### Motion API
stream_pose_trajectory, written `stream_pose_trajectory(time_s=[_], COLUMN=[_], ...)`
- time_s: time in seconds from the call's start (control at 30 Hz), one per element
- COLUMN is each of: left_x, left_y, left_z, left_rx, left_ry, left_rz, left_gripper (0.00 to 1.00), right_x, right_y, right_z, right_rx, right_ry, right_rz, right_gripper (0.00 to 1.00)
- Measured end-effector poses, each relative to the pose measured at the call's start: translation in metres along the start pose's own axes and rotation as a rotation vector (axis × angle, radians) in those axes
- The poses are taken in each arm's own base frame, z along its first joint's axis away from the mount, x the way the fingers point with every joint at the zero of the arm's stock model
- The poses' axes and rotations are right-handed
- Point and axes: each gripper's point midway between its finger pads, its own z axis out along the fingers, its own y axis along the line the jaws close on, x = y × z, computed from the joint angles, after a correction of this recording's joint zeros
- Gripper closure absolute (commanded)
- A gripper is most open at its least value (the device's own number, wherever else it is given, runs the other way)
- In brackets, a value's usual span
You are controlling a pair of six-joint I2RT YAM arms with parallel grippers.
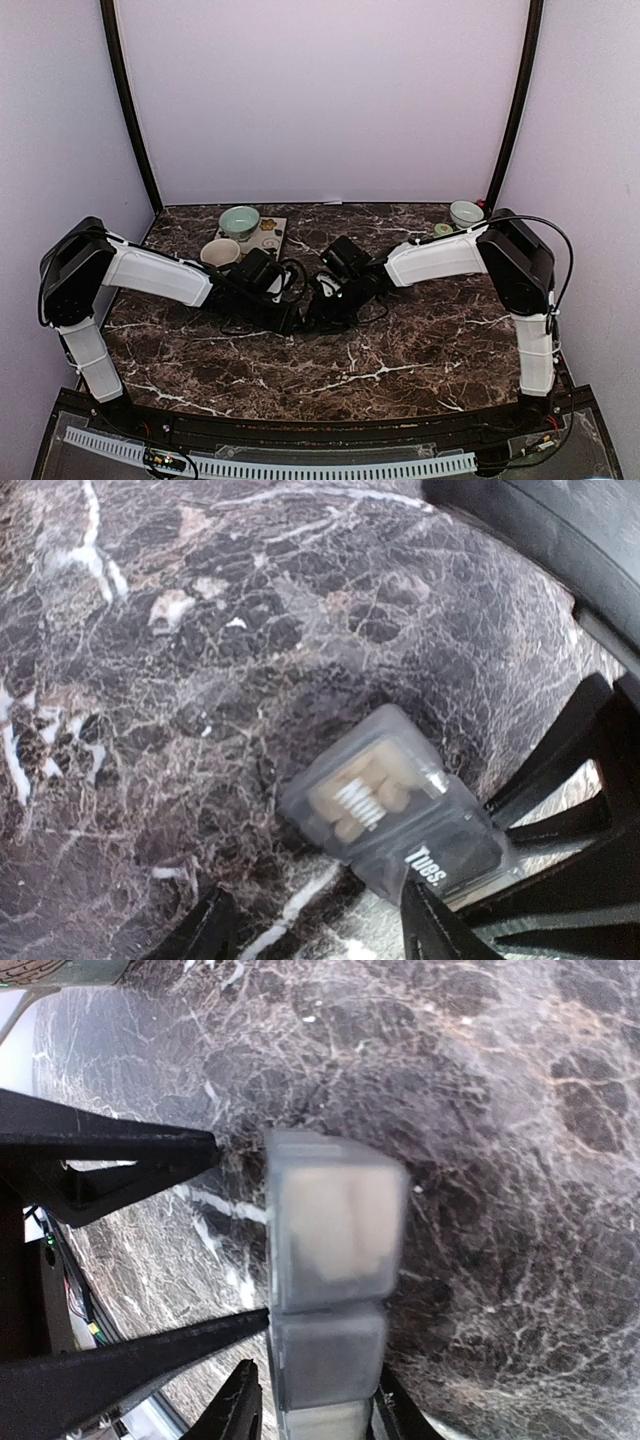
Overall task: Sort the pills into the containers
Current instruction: Pick up the pill container from the center of the board.
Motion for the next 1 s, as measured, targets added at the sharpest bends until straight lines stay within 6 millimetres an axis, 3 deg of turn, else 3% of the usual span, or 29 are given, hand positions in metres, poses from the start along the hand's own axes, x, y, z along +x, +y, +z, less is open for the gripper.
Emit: stream_pose_trajectory(time_s=[0.17,0.43,0.63,0.83,1.0], left_x=[0.001,0.002,-0.003,-0.029,-0.035], left_y=[0.000,0.001,0.002,-0.003,-0.008], left_z=[0.000,-0.003,-0.013,-0.047,-0.071], left_rx=[0.005,0.002,-0.007,0.027,0.105], left_ry=[0.000,-0.001,-0.026,-0.137,-0.206], left_rz=[0.001,0.000,-0.006,-0.041,-0.085], left_gripper=[0.41,0.40,0.38,0.35,0.34], right_x=[-0.002,-0.002,-0.002,0.002,0.011], right_y=[0.002,0.003,0.003,0.001,-0.004], right_z=[0.003,0.005,0.005,-0.001,-0.014], right_rx=[-0.016,-0.029,-0.034,-0.053,-0.087], right_ry=[-0.004,-0.006,-0.011,-0.013,-0.002], right_rz=[0.017,0.042,0.046,0.081,0.157], right_gripper=[0.72,0.99,1.00,1.00,1.00])
